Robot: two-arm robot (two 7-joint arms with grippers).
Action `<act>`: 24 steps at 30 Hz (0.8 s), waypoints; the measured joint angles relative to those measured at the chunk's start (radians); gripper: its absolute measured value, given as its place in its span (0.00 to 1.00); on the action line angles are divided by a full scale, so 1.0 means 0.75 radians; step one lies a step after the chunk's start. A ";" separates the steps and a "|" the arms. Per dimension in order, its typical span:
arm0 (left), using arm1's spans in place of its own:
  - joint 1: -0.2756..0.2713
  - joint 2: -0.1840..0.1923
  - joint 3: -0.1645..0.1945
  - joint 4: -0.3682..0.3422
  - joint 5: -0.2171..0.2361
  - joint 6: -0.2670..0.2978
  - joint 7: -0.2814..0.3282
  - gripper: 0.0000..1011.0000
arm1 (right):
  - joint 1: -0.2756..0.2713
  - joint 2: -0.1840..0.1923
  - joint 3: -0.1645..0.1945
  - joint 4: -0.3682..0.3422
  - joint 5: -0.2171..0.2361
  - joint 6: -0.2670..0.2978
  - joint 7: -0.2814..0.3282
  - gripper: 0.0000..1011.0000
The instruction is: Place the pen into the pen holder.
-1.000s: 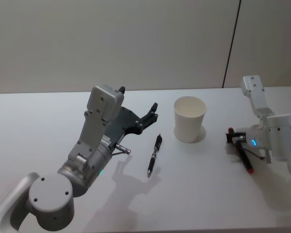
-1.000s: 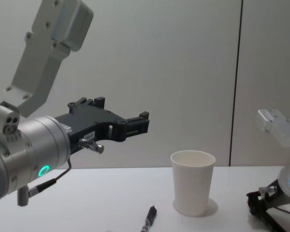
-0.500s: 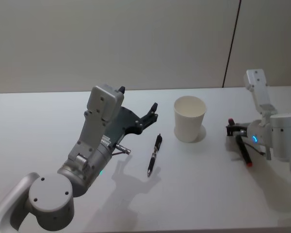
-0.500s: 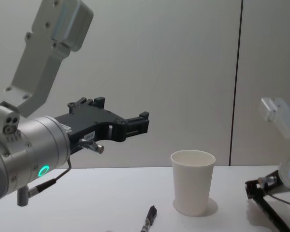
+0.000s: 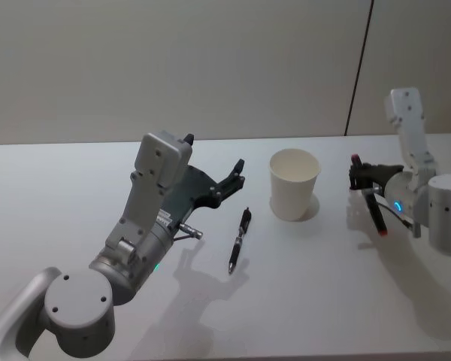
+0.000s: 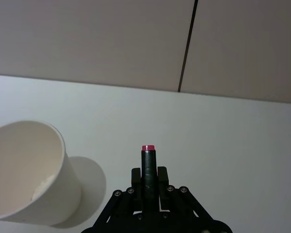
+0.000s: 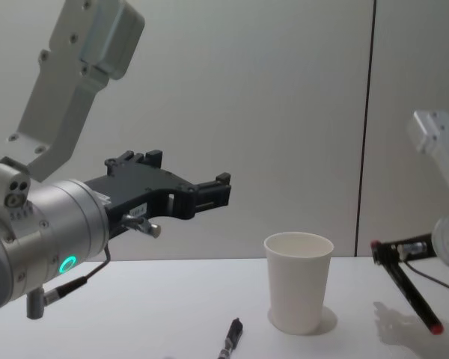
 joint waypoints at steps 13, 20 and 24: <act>0.000 0.000 0.000 0.000 0.000 0.000 0.000 0.99 | -0.077 0.013 -0.008 -0.142 0.001 -0.215 0.029 0.18; 0.000 0.000 0.000 0.000 0.000 0.000 0.000 0.99 | -0.091 0.011 -0.015 -0.165 0.010 -0.360 0.059 0.18; 0.000 0.000 0.000 0.000 0.000 0.000 0.000 0.99 | -0.090 0.004 -0.021 -0.160 0.020 -0.469 0.086 0.18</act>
